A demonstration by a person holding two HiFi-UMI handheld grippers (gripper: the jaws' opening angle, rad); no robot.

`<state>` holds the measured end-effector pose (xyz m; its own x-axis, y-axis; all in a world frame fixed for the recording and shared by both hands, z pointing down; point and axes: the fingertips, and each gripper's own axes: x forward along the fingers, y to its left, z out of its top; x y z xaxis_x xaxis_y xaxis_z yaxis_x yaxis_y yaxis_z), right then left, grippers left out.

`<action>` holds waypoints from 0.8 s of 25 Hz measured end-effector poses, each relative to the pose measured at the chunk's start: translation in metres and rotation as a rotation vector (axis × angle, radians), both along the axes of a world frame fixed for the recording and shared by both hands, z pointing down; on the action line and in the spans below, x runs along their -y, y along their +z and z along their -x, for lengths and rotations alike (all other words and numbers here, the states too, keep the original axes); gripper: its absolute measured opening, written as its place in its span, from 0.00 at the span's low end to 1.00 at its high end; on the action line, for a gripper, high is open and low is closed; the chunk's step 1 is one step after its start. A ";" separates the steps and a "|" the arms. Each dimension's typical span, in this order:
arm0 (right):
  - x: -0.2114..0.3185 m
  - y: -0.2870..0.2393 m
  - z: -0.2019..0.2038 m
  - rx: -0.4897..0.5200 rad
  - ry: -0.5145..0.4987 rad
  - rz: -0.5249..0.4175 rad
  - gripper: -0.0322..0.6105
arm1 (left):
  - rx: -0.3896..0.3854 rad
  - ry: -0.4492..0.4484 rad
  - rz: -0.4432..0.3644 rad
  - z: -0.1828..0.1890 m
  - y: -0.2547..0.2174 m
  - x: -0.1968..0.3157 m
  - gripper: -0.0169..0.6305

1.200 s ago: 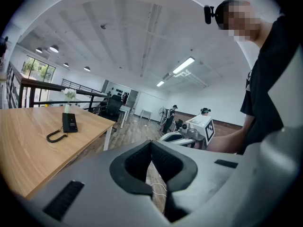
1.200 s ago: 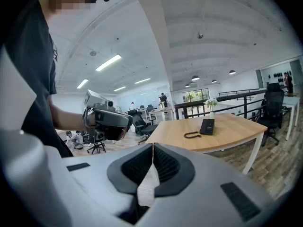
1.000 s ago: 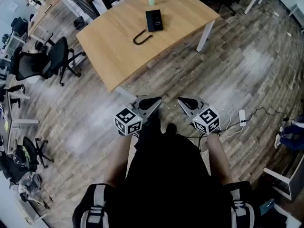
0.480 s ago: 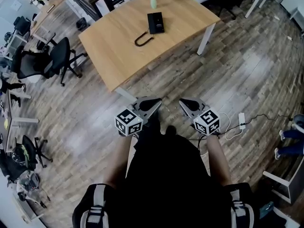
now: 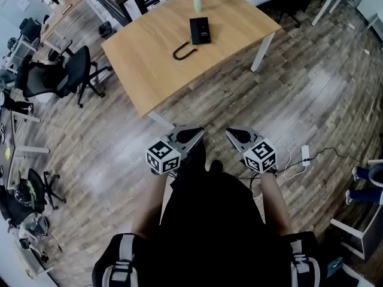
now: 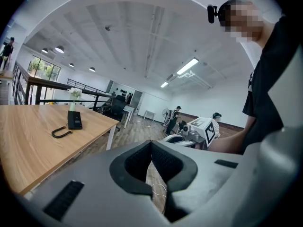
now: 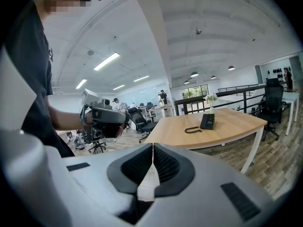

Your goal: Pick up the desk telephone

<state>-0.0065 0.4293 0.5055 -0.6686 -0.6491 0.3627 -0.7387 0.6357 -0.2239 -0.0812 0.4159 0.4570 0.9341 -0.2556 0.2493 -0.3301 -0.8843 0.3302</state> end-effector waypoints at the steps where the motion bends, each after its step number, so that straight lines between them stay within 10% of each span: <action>1: 0.003 0.001 0.000 -0.002 0.002 0.004 0.09 | -0.004 0.002 0.001 -0.001 0.000 0.004 0.06; 20: 0.100 0.011 -0.003 -0.035 0.062 0.054 0.09 | -0.031 0.091 0.019 -0.020 0.002 0.117 0.06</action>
<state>-0.0031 0.3295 0.5160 -0.6139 -0.6680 0.4206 -0.7844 0.5762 -0.2297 -0.0616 0.2986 0.4594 0.9607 -0.1648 0.2235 -0.2378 -0.9036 0.3562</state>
